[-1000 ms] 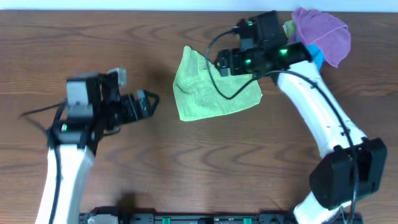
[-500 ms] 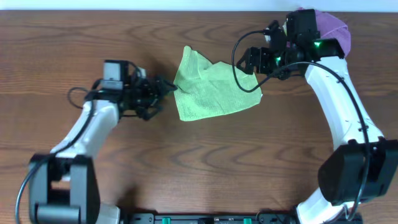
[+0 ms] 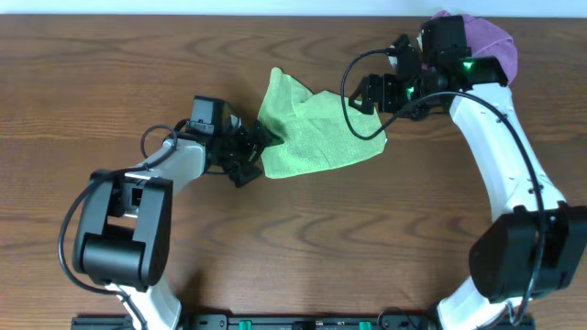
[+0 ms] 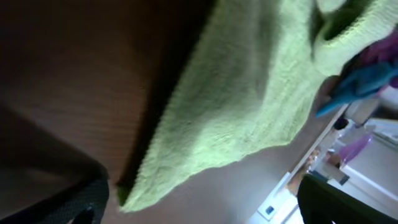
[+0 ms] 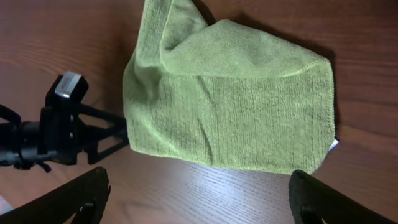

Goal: Fold the cloth
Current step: 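Grasp the green cloth's left corner with the left gripper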

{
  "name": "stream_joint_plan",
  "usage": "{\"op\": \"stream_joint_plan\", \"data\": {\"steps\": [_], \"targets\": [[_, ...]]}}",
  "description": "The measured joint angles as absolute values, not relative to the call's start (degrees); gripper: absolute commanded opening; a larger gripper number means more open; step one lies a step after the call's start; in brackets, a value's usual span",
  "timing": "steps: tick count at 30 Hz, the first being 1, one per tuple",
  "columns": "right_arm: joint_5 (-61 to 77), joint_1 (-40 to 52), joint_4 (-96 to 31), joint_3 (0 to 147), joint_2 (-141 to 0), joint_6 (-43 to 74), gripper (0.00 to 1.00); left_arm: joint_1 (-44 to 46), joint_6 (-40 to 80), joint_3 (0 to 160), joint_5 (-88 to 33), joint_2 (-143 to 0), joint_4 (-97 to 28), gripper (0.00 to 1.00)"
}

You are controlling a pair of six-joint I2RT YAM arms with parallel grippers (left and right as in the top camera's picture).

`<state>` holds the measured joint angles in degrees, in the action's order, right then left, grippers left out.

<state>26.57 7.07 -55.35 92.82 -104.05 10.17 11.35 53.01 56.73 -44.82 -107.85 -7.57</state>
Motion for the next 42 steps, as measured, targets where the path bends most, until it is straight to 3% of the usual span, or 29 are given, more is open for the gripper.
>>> {"op": "stream_joint_plan", "data": {"steps": [1,5,9,16,31,42], "targets": [[26.6,7.1,-55.5,92.8,-104.0,10.1,0.92,11.7,53.6,56.7,-44.8,-108.0,-7.1,0.85],[26.6,7.1,-56.2,92.8,-104.0,10.0,0.92,13.6,55.1,56.8,-44.4,-108.7,-5.5,0.50],[25.8,7.1,-57.4,92.8,-104.0,9.6,0.92,14.7,55.7,56.8,-43.6,-108.7,-5.3,0.07],[21.5,7.1,-55.6,92.1,-104.0,8.0,0.92,14.5,54.9,56.8,-43.8,-108.7,-5.3,0.06],[19.6,6.7,-29.6,66.2,-104.2,10.3,0.85,9.0,47.5,56.8,-51.3,-108.7,-9.0,0.06],[18.2,6.3,-21.5,59.1,-104.2,14.0,0.81,8.6,44.7,56.8,-52.0,-108.7,-10.0,0.06]]}}
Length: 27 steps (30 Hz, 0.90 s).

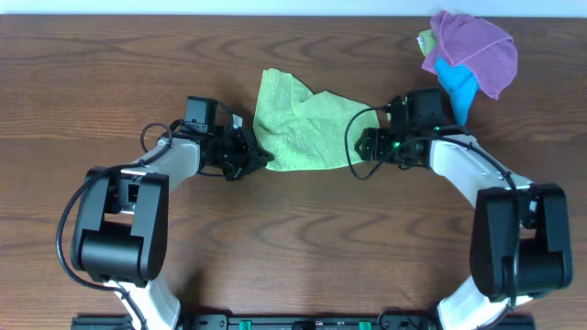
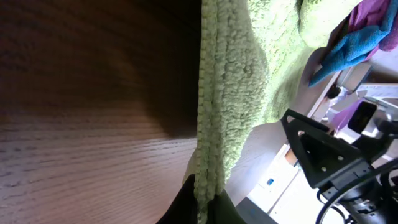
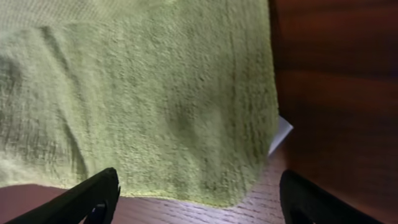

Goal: Fold the cloth
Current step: 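Grasp the green cloth's left corner with the left gripper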

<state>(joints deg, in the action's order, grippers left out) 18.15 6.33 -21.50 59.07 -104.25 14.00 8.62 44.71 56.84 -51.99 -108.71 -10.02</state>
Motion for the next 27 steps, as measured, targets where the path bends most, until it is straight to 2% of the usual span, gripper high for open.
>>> {"op": "stream_joint_plan", "data": {"steps": [5,13,16,19,27], "targets": [[17.7,6.3,-18.7,58.7,-104.2,15.6,0.79,8.6,44.4,56.8,-51.9,-108.7,-10.0,0.06],[18.1,6.3,-14.8,58.7,-106.9,19.7,0.68,8.6,43.4,56.8,-51.9,-108.7,-10.2,0.06],[18.3,6.3,-14.8,58.7,-107.3,20.3,0.41,8.6,43.3,56.8,-51.9,-108.7,-10.2,0.06],[18.6,6.3,-14.6,58.7,-107.8,20.8,0.01,8.6,42.9,56.8,-51.9,-108.7,-10.2,0.06],[24.2,6.3,-15.7,58.7,-107.4,22.0,0.01,8.3,40.2,56.8,-54.2,-108.7,-10.1,0.06]]}}
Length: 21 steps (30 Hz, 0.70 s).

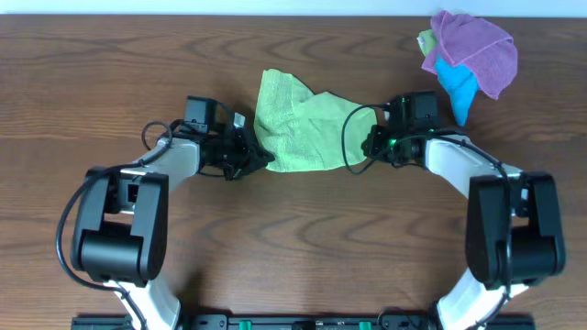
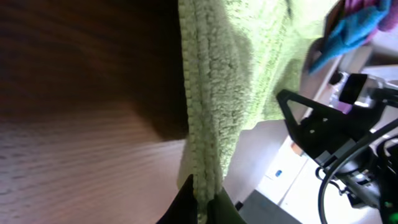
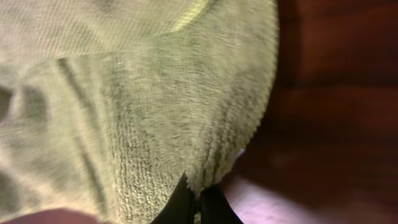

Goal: Fold the cloth
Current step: 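Grasp the green cloth's left corner with the left gripper, then lift and stretch the green cloth between both grippers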

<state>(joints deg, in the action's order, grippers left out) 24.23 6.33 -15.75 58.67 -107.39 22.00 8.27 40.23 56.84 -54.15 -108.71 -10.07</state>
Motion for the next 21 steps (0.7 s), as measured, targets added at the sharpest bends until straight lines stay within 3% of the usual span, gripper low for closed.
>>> {"op": "stream_joint_plan", "data": {"steps": [7,21], "targets": [[27.2,7.9,-21.6,58.4,-93.7,23.1,0.01,4.5,40.1,56.8,-59.1,-106.5,-10.4,0.06],[28.5,13.4,-20.3,58.4,-72.9,29.4,0.01,2.7,47.7,57.9,-59.3,-85.1,-10.1,0.06]]}}
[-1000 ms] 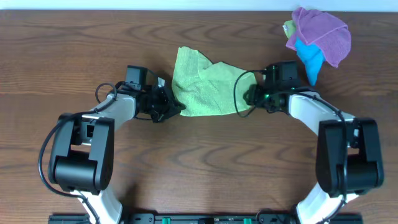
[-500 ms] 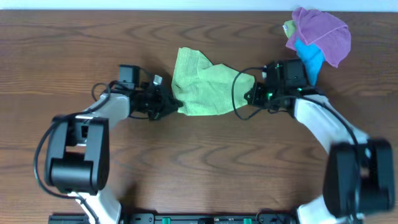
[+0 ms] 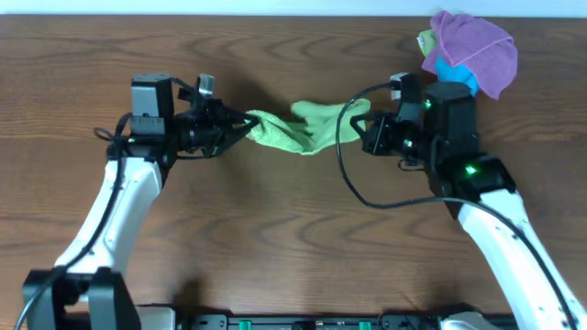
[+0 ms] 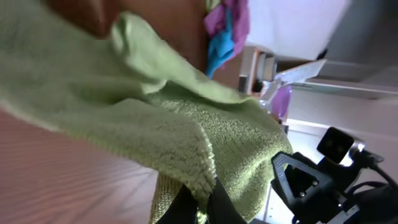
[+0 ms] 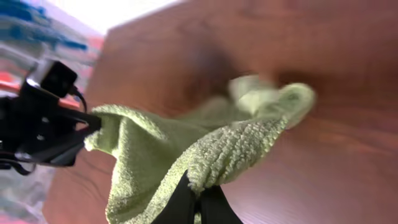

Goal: Fold the cloth
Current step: 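Lift and stretch the green cloth between both grippers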

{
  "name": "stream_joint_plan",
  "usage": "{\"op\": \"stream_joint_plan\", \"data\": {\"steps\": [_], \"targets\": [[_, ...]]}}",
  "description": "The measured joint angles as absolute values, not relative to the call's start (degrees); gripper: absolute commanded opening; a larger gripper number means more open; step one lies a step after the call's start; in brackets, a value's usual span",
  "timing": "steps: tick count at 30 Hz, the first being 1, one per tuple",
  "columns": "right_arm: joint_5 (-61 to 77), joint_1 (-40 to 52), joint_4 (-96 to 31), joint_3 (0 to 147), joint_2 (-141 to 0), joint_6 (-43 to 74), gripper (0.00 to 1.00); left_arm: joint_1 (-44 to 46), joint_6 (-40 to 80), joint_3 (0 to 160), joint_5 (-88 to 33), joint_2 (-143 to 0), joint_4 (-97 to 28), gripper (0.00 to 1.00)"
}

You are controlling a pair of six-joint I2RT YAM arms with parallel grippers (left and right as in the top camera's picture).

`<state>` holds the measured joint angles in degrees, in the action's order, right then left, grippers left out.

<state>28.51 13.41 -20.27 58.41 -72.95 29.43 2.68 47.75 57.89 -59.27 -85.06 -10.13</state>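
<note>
The green cloth point(image 3: 307, 131) hangs bunched in the air between both arms, above the wooden table. My left gripper point(image 3: 246, 124) is shut on its left corner, seen close in the left wrist view as green cloth point(image 4: 186, 143) pinched at my left gripper point(image 4: 202, 202). My right gripper point(image 3: 367, 128) is shut on the opposite corner; in the right wrist view the green cloth point(image 5: 186, 149) drapes from my right gripper point(image 5: 198, 198), with the left arm point(image 5: 46, 124) beyond it.
A pile of purple, blue and green cloths point(image 3: 466, 50) lies at the table's far right corner, just behind the right arm. The wooden table point(image 3: 275, 247) stretches bare in front of both arms.
Both grippers, which pinched the cloth's near corners flat on the table, now hold it lifted off the table, bunched and stretched between them. Both arms have risen.
The cloth lay flat with one corner folded over; my left gripper was at its left edge, my right one open above it. Then the left was shut on the left corner and the right lowered, open, at the right corner. Then both pinched. Now the cloth hangs between them.
</note>
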Motion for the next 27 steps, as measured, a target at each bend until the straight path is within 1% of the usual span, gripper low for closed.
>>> {"op": "stream_joint_plan", "data": {"steps": [7,15,18,21,27], "targets": [[27.6,13.4,-18.7,58.4,-67.7,31.5,0.01,2.7,50.4,62.4,-56.6,-80.7,-10.1,0.06],[25.0,13.4,-17.0,58.4,-67.7,31.6,0.01,2.7,51.2,63.8,-53.6,-80.6,-10.1,0.06],[23.2,13.4,-12.9,58.4,-69.5,31.3,0.01,2.7,51.2,63.8,-50.8,-80.6,-9.1,0.06],[22.1,13.4,-7.4,58.4,-73.4,30.9,0.01,2.7,51.3,63.8,-48.9,-81.7,-5.4,0.06],[20.2,13.4,2.5,58.4,-82.4,30.5,0.01,2.7,53.1,64.0,-46.8,-89.4,4.6,0.06]]}}
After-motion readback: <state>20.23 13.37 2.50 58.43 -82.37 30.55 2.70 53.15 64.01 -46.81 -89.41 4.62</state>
